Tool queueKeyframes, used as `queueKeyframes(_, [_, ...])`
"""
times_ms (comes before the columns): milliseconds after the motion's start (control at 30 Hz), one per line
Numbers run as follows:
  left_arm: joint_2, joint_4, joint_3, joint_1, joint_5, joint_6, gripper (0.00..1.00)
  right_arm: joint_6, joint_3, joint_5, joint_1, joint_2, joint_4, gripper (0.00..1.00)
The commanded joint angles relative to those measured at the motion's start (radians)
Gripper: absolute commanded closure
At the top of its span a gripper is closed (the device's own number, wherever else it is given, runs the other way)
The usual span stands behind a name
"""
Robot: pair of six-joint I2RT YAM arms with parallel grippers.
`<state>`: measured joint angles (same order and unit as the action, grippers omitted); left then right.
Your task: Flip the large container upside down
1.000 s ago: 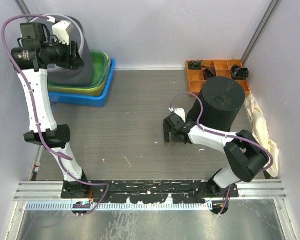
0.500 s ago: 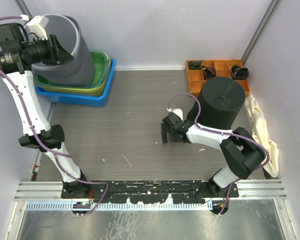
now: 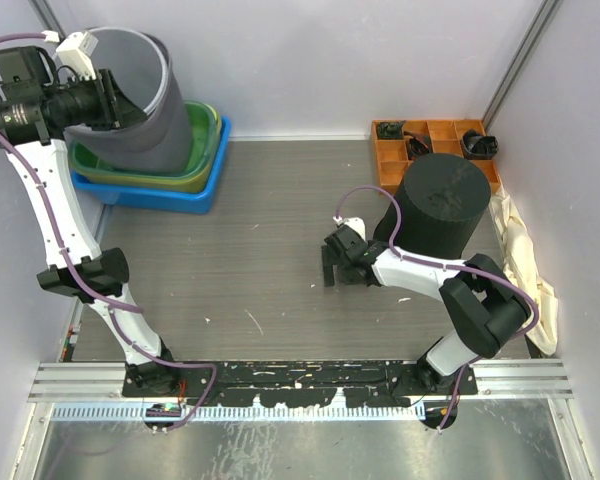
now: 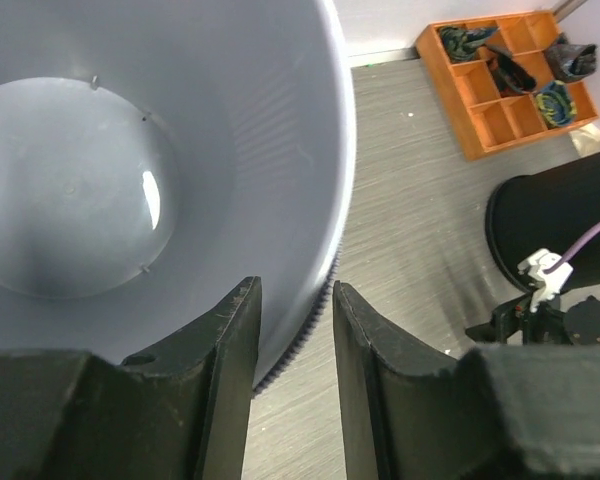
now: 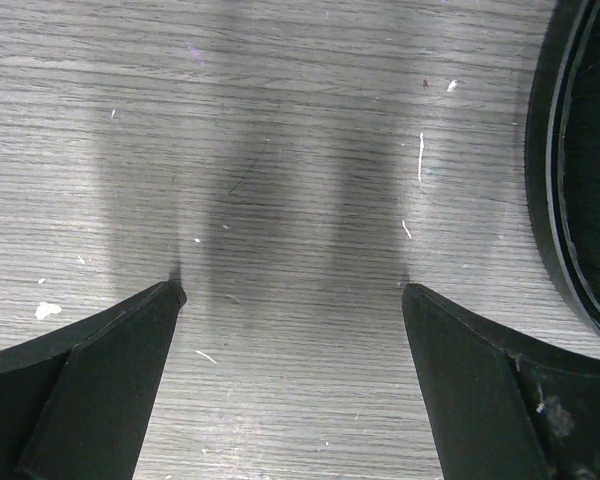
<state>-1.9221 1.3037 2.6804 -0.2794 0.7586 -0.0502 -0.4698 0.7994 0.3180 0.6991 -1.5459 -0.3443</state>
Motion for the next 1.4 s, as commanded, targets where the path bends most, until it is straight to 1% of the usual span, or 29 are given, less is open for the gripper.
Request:
queueKeyframes(0, [0.011, -0.004, -0.028, 0.002, -0.088, -0.051, 0.65, 0.005, 0.016, -0.010, 0.005, -0.009, 0.016, 0.00])
queueKeyframes(167, [0.008, -0.022, -0.058, 0.002, -0.169, -0.065, 0.72, 0.000, 0.011, -0.010, 0.005, -0.005, 0.018, 0.00])
queueKeyframes(333, [-0.007, 0.000, -0.059, 0.004, -0.162, -0.068, 0.77, -0.003, 0.007, -0.011, 0.005, -0.001, 0.018, 0.00])
queueKeyframes(400, [-0.015, 0.016, -0.057, 0.008, -0.169, -0.079, 0.77, -0.003, 0.006, -0.010, 0.006, 0.001, 0.017, 0.00])
queueKeyframes(433, [-0.019, 0.024, -0.058, 0.012, -0.182, -0.087, 0.75, -0.002, 0.007, -0.011, 0.006, 0.003, 0.017, 0.00])
queueKeyframes(533, [-0.023, 0.034, -0.075, 0.041, -0.284, -0.125, 0.68, -0.003, 0.006, -0.007, 0.006, 0.004, 0.013, 0.00])
queueKeyframes(600, [-0.016, 0.028, -0.101, 0.059, -0.352, -0.155, 0.58, -0.004, 0.007, -0.005, 0.005, 0.007, 0.013, 0.00])
queueKeyframes(633, [-0.011, 0.023, -0.116, 0.071, -0.396, -0.168, 0.55, -0.004, 0.009, -0.004, 0.005, 0.007, 0.012, 0.00])
queueKeyframes(733, [0.012, -0.011, -0.178, 0.107, -0.528, -0.221, 0.52, -0.004, 0.013, -0.002, 0.005, 0.007, 0.007, 0.00])
queueKeyframes(767, [0.020, -0.029, -0.202, 0.111, -0.553, -0.232, 0.54, -0.004, 0.015, 0.000, 0.005, 0.008, 0.006, 0.00])
queueKeyframes(867, [0.031, -0.043, -0.223, 0.114, -0.567, -0.242, 0.65, -0.002, 0.017, 0.002, 0.006, 0.009, 0.002, 0.00])
queueKeyframes(1033, [0.018, -0.018, -0.190, 0.114, -0.546, -0.237, 0.83, -0.002, 0.019, 0.003, 0.005, 0.002, 0.001, 0.00])
queueKeyframes(1100, [0.012, -0.003, -0.166, 0.114, -0.535, -0.235, 0.93, -0.003, 0.021, 0.002, 0.006, -0.001, 0.000, 0.00])
queueKeyframes(1167, [0.000, 0.020, -0.131, 0.114, -0.525, -0.238, 1.00, -0.001, 0.024, 0.001, 0.005, -0.002, -0.001, 0.00])
queueKeyframes(1300, [-0.025, 0.093, -0.036, 0.121, -0.509, -0.261, 1.00, 0.001, 0.026, 0.005, 0.005, 0.001, -0.003, 0.00])
queueKeyframes(1367, [-0.017, 0.112, -0.023, 0.129, -0.513, -0.287, 1.00, 0.001, 0.026, 0.006, 0.007, 0.000, -0.002, 0.00])
